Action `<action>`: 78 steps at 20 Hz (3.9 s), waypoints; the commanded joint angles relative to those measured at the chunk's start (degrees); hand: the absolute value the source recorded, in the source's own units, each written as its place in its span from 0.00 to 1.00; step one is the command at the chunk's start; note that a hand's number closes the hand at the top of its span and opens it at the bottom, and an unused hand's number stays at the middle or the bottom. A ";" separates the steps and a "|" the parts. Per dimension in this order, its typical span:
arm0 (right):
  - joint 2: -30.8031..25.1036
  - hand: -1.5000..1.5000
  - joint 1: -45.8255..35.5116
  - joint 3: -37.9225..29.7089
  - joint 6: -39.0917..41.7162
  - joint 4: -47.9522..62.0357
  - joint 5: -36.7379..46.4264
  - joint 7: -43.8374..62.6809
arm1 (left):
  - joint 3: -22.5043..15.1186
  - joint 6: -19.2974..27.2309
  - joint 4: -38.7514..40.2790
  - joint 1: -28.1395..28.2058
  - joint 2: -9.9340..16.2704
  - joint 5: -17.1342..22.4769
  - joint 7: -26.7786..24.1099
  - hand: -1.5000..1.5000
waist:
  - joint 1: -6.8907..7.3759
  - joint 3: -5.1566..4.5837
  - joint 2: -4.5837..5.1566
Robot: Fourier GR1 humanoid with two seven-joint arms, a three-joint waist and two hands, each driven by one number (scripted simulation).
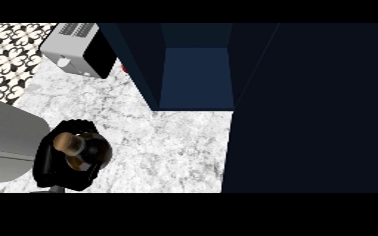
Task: Pick up the wine, place it into the cabinet and close the cabinet
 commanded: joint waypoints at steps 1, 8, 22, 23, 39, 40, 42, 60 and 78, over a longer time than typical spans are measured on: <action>0.62 0.00 0.28 0.30 -0.39 -3.97 -3.60 1.89 | -0.19 -0.48 -7.06 -0.57 0.08 1.26 5.41 1.00 | -0.09 -0.01 0.06; 0.39 0.00 2.77 -0.04 0.98 -6.07 -3.95 1.57 | -3.88 5.55 -21.86 -0.91 -0.87 1.23 21.32 1.00 | -0.32 0.01 0.03; 0.42 0.00 -0.57 -0.90 0.25 -4.06 -5.06 2.75 | -13.63 17.69 -32.08 -13.91 -11.89 -7.24 40.58 1.00 | -0.48 0.00 0.09; 0.03 0.00 0.03 -3.55 0.50 -4.29 -7.61 2.68 | -15.32 17.67 -30.28 -11.13 -13.96 -8.20 36.91 1.00 | -0.45 -0.01 0.12; 0.86 0.00 2.70 -2.39 3.38 -1.15 -5.49 -2.06 | -22.78 38.10 -18.34 -30.25 -16.23 -12.47 41.96 1.00 | -0.66 -0.02 0.20; -0.27 0.00 4.84 -4.32 4.31 -6.31 -9.09 -0.20 | -22.64 41.61 -19.70 -35.05 -16.23 -12.09 46.46 1.00 | -1.18 0.02 0.10; 0.87 0.00 5.82 -1.83 3.78 -7.85 -7.39 0.50 | -22.45 39.95 -13.96 -35.20 -16.24 -12.31 41.02 1.00 | -1.36 -0.01 0.16; 1.05 0.00 2.97 -1.28 2.14 -5.87 -5.39 1.55 | -26.32 47.30 -2.25 -36.50 -16.24 0.60 25.19 1.00 | -1.17 -0.03 0.24; 1.42 0.00 4.08 0.27 1.97 -9.93 -4.28 3.64 | -18.64 39.43 15.21 -34.82 -16.24 -1.43 11.13 1.00 | -1.12 -0.06 0.19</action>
